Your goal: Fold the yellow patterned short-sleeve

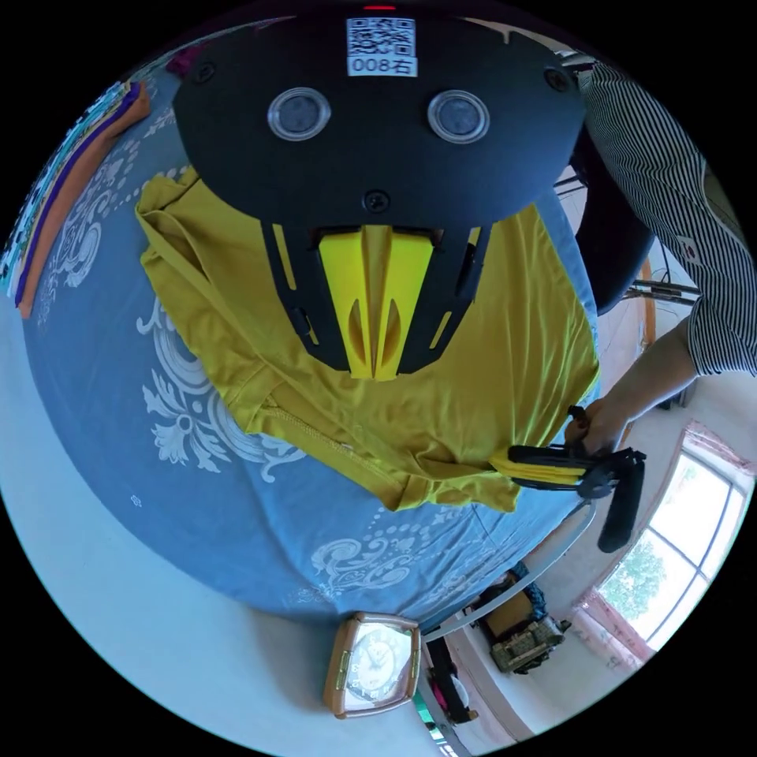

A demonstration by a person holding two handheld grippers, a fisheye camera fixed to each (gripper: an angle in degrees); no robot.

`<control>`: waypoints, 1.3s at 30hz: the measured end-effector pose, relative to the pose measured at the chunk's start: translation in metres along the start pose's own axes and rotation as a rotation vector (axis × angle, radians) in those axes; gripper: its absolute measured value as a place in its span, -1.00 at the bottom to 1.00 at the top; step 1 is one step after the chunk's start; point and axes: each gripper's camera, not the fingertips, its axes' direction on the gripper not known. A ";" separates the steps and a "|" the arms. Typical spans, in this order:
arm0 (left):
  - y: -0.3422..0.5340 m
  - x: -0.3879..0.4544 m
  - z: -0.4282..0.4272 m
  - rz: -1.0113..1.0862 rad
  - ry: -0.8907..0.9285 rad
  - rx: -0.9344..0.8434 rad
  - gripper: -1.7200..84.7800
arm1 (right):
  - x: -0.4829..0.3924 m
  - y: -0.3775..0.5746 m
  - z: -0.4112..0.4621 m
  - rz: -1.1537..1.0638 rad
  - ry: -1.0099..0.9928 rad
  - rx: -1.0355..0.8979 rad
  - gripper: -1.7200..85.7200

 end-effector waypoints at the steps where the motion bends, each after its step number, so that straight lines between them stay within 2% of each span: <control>1: 0.001 -0.005 0.002 -0.006 -0.027 -0.005 -0.96 | -0.004 -0.003 0.002 -0.014 -0.008 0.009 -0.95; 10: -0.008 -0.038 -0.023 -0.057 -0.215 0.143 -0.95 | -0.013 -0.050 0.061 -0.031 -0.049 0.022 -0.95; 15: 0.026 -0.040 -0.043 -0.057 -0.143 0.232 -0.92 | -0.013 -0.055 0.083 -0.010 -0.077 0.045 -0.96; 20: 0.062 -0.052 -0.044 -0.088 -0.107 0.205 -0.80 | -0.018 -0.042 0.100 -0.012 -0.091 0.053 -0.96; 30: 0.076 -0.073 -0.054 -0.103 -0.105 0.218 -0.71 | -0.016 -0.006 0.142 0.014 -0.113 0.050 -0.96; 36: 0.064 -0.074 -0.048 -0.078 -0.119 0.156 -0.76 | -0.020 0.019 0.164 0.015 -0.121 0.059 -0.96; 39: 0.048 -0.071 -0.045 -0.073 -0.097 0.156 -0.87 | -0.026 0.036 0.171 0.012 -0.130 0.074 -0.96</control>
